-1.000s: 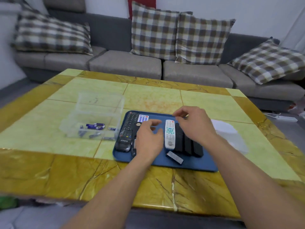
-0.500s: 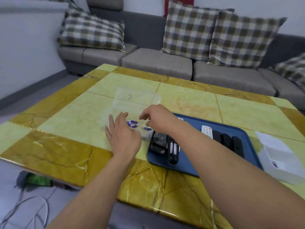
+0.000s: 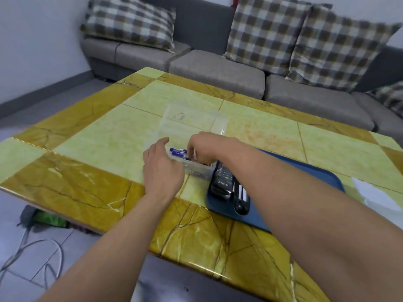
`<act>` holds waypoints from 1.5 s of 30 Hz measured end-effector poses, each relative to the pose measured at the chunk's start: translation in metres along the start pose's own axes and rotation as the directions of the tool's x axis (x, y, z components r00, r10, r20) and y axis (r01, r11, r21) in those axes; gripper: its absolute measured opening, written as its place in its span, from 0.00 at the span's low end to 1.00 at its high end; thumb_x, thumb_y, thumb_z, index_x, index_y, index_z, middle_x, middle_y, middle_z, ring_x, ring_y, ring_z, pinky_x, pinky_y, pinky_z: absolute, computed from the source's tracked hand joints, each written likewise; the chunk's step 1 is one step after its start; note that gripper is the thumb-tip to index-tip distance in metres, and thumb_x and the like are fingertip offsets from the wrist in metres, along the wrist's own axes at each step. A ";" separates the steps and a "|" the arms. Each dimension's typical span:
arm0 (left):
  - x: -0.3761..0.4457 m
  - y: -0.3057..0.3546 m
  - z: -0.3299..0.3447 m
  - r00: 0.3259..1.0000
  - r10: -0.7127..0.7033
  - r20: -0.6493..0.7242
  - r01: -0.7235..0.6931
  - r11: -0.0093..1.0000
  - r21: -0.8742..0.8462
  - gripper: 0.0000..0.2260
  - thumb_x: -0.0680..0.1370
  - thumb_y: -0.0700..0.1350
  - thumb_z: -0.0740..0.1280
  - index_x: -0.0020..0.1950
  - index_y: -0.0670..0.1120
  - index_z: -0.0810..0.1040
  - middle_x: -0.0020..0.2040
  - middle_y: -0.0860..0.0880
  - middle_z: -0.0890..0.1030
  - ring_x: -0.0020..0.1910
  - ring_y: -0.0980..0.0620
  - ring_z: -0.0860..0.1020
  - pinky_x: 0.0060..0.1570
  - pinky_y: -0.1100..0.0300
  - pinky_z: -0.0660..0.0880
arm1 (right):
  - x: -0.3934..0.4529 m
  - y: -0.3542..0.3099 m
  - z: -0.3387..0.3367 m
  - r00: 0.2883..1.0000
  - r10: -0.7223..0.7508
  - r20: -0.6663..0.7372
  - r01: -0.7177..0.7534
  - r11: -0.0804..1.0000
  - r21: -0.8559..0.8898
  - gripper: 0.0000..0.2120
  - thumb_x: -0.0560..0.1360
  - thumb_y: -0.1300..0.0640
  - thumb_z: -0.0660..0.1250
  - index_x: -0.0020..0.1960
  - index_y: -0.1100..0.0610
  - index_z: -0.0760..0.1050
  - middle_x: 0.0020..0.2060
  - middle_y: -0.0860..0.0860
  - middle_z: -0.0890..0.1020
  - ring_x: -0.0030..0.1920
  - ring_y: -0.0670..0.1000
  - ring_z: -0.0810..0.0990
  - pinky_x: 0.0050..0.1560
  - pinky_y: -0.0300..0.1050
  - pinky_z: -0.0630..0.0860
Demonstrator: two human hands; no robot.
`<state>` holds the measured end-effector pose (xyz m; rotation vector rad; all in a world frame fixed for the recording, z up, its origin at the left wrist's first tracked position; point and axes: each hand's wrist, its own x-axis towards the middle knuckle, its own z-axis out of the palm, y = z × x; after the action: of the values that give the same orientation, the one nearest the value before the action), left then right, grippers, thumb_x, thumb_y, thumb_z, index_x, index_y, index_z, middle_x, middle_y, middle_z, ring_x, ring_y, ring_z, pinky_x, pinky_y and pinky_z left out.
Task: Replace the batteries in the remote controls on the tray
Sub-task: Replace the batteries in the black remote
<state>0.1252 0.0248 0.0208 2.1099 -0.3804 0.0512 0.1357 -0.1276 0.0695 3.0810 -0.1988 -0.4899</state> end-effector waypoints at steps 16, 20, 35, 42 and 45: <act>-0.006 0.004 -0.003 0.996 -0.063 0.061 0.068 0.993 -0.098 0.27 0.74 0.35 0.64 0.73 0.49 0.70 0.73 0.49 0.71 0.74 0.50 0.65 0.68 0.53 0.67 | 0.009 -0.004 -0.001 0.984 -0.057 0.167 0.058 0.998 -0.004 0.13 0.72 0.64 0.67 0.52 0.51 0.82 0.46 0.47 0.84 0.45 0.50 0.82 0.45 0.44 0.79; -0.012 0.012 -0.003 0.997 -0.059 -0.051 0.051 0.987 -0.152 0.25 0.75 0.36 0.65 0.72 0.50 0.72 0.70 0.52 0.72 0.71 0.51 0.67 0.63 0.58 0.66 | -0.020 0.007 -0.028 0.997 -0.044 -0.066 0.058 0.972 0.229 0.18 0.71 0.60 0.75 0.60 0.53 0.82 0.40 0.44 0.83 0.43 0.46 0.81 0.45 0.39 0.73; -0.101 0.079 0.086 0.923 0.110 0.370 -0.321 0.750 0.578 0.45 0.74 0.66 0.68 0.81 0.46 0.52 0.73 0.44 0.65 0.72 0.44 0.66 0.67 0.50 0.67 | -0.222 0.055 0.065 0.861 0.505 0.059 0.411 -0.761 0.502 0.10 0.79 0.66 0.64 0.60 0.66 0.76 0.52 0.61 0.81 0.57 0.60 0.82 0.45 0.46 0.84; -0.089 0.075 0.090 0.924 0.135 0.356 -0.349 0.677 0.648 0.36 0.75 0.59 0.64 0.79 0.48 0.58 0.70 0.47 0.75 0.71 0.44 0.69 0.64 0.50 0.66 | -0.251 0.068 0.069 0.905 0.415 0.096 0.317 -0.807 0.499 0.11 0.80 0.63 0.64 0.61 0.60 0.78 0.47 0.55 0.84 0.44 0.52 0.85 0.26 0.34 0.72; -0.091 0.084 0.089 0.935 0.130 0.329 -0.313 0.737 0.600 0.31 0.74 0.54 0.64 0.75 0.45 0.62 0.65 0.46 0.79 0.67 0.44 0.73 0.61 0.50 0.68 | -0.258 0.073 0.071 0.909 0.406 0.095 0.281 -0.765 0.579 0.10 0.79 0.60 0.67 0.59 0.55 0.77 0.48 0.51 0.84 0.42 0.48 0.84 0.21 0.35 0.52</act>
<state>0.0048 -0.0677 0.0247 2.7582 -0.8883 0.0418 -0.1385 -0.1671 0.0837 -0.6524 0.5605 -0.4082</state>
